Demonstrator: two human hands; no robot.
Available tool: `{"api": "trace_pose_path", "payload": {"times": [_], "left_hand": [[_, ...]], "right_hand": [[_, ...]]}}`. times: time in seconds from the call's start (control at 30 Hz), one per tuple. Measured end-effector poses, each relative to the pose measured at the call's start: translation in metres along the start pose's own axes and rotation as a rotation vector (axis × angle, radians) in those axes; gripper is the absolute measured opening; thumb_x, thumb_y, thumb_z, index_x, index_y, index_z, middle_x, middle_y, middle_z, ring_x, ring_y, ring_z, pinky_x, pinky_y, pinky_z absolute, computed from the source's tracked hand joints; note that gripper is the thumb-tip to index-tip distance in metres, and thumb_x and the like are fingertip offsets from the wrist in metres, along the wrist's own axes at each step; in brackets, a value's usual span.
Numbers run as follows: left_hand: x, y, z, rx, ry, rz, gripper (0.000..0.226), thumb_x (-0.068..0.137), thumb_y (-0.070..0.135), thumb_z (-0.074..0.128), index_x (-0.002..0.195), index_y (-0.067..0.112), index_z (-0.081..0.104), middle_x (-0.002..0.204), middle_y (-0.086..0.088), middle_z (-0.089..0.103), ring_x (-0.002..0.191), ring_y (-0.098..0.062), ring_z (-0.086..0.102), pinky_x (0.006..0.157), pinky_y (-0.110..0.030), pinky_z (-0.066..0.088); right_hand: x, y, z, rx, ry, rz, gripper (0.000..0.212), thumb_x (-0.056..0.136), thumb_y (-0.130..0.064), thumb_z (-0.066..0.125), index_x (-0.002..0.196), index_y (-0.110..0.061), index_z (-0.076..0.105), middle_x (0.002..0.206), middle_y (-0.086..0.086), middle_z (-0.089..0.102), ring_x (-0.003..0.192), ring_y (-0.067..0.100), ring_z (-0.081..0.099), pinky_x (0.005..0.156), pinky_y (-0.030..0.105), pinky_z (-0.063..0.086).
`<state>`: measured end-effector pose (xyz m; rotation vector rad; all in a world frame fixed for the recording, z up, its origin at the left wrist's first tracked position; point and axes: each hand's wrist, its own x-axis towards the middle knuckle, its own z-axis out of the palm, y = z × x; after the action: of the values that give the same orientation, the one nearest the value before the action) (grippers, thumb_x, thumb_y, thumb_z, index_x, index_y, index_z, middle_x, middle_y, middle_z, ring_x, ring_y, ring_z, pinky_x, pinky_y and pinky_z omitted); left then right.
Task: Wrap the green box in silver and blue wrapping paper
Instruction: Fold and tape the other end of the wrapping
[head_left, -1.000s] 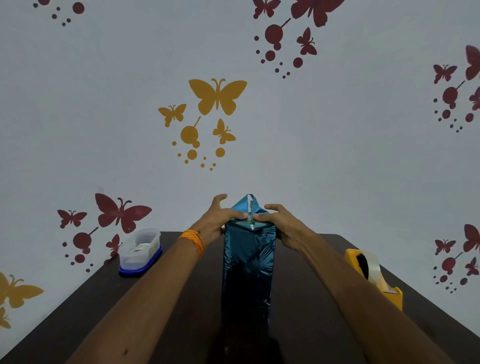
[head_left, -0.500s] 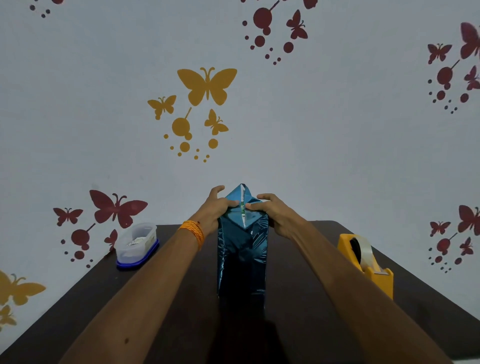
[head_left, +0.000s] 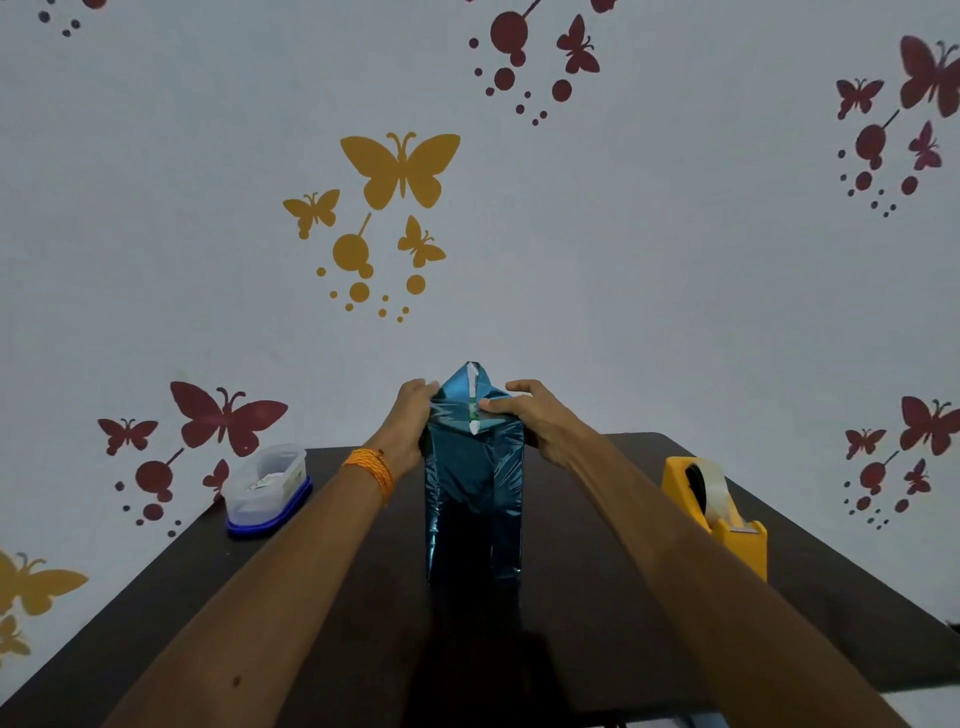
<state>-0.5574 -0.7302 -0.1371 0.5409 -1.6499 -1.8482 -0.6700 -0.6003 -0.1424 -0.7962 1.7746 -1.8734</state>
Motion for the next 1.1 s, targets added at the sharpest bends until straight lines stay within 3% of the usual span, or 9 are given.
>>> {"api": "trace_pose_path", "payload": {"times": [0.1, 0.2, 0.3, 0.37, 0.5, 0.67, 0.83, 0.97, 1.1], "left_hand": [[-0.010, 0.005, -0.005, 0.155, 0.188, 0.159, 0.047, 0.094, 0.041, 0.053, 0.130, 0.011, 0.050, 0.128, -0.013, 0.059, 0.110, -0.026, 0.057, 0.090, -0.035, 0.044], [-0.028, 0.030, -0.004, 0.290, 0.355, 0.477, 0.025, 0.095, 0.025, 0.057, 0.118, 0.014, 0.057, 0.107, 0.001, 0.061, 0.090, -0.010, 0.055, 0.079, -0.026, 0.040], [-0.046, 0.057, 0.014, 0.460, 0.174, 0.751, 0.012, 0.091, 0.014, 0.061, 0.101, 0.014, 0.067, 0.099, 0.002, 0.067, 0.087, -0.003, 0.059, 0.073, -0.009, 0.044], [-0.054, 0.066, 0.038, 0.574, 0.046, 0.827, 0.010, 0.088, 0.011, 0.063, 0.092, 0.015, 0.071, 0.092, 0.002, 0.071, 0.086, -0.007, 0.064, 0.074, -0.011, 0.048], [-0.069, 0.051, 0.104, 0.653, -0.157, 0.802, 0.012, 0.083, 0.008, 0.064, 0.085, 0.016, 0.074, 0.079, 0.003, 0.072, 0.076, -0.009, 0.067, 0.072, -0.024, 0.056], [-0.071, -0.040, 0.165, 0.702, -0.398, 0.569, 0.013, 0.084, 0.005, 0.066, 0.089, 0.010, 0.076, 0.078, 0.007, 0.067, 0.072, -0.003, 0.061, 0.066, -0.018, 0.047], [-0.075, -0.118, 0.205, 0.765, -0.583, 0.356, 0.024, 0.077, 0.014, 0.077, 0.100, 0.010, 0.073, 0.095, -0.001, 0.070, 0.090, -0.017, 0.065, 0.081, -0.036, 0.056], [-0.077, -0.140, 0.224, 0.801, -0.607, 0.390, 0.047, 0.070, 0.032, 0.087, 0.109, 0.012, 0.068, 0.091, 0.001, 0.062, 0.082, -0.015, 0.058, 0.063, -0.024, 0.042], [-0.073, -0.147, 0.226, 0.788, -0.566, 0.453, 0.040, 0.068, 0.035, 0.088, 0.097, 0.015, 0.071, 0.088, 0.001, 0.063, 0.078, -0.013, 0.056, 0.058, -0.021, 0.035]], "right_hand": [[-0.009, -0.006, -0.004, -0.082, 0.044, -0.062, 0.076, 0.077, -0.029, 0.087, 0.136, -0.016, 0.043, 0.122, 0.014, 0.064, 0.098, 0.024, 0.067, 0.077, 0.035, 0.057], [-0.022, -0.013, -0.015, -0.078, 0.111, -0.127, 0.071, 0.084, -0.049, 0.076, 0.139, -0.019, 0.044, 0.126, 0.011, 0.061, 0.108, 0.024, 0.064, 0.091, 0.039, 0.056], [-0.040, -0.020, -0.037, -0.088, 0.214, -0.194, 0.043, 0.095, -0.044, 0.065, 0.126, -0.016, 0.055, 0.113, 0.010, 0.068, 0.100, 0.020, 0.067, 0.084, 0.032, 0.054], [-0.053, -0.022, -0.055, -0.162, 0.323, -0.259, 0.029, 0.095, -0.036, 0.065, 0.115, -0.016, 0.062, 0.104, 0.005, 0.071, 0.098, 0.019, 0.068, 0.081, 0.030, 0.054], [-0.082, -0.018, -0.097, -0.322, 0.516, -0.327, 0.015, 0.093, -0.025, 0.064, 0.103, -0.014, 0.069, 0.094, -0.001, 0.072, 0.091, 0.015, 0.069, 0.083, 0.033, 0.055], [-0.118, 0.016, -0.159, -0.538, 0.667, -0.264, 0.013, 0.089, -0.022, 0.065, 0.091, -0.012, 0.073, 0.091, 0.001, 0.073, 0.087, 0.017, 0.066, 0.073, 0.033, 0.054], [-0.139, 0.062, -0.208, -0.701, 0.715, -0.049, 0.039, 0.091, -0.024, 0.067, 0.060, -0.004, 0.055, 0.055, 0.007, 0.050, 0.054, 0.019, 0.048, 0.052, 0.026, 0.033], [-0.139, 0.078, -0.212, -0.595, 0.660, 0.105, 0.047, 0.091, -0.031, 0.067, 0.054, -0.013, 0.043, 0.054, 0.001, 0.042, 0.053, 0.014, 0.042, 0.053, 0.029, 0.031], [-0.130, 0.078, -0.213, -0.342, 0.641, 0.201, 0.032, 0.081, -0.019, 0.076, 0.064, -0.012, 0.050, 0.063, 0.005, 0.048, 0.056, 0.016, 0.045, 0.052, 0.030, 0.033]]}}
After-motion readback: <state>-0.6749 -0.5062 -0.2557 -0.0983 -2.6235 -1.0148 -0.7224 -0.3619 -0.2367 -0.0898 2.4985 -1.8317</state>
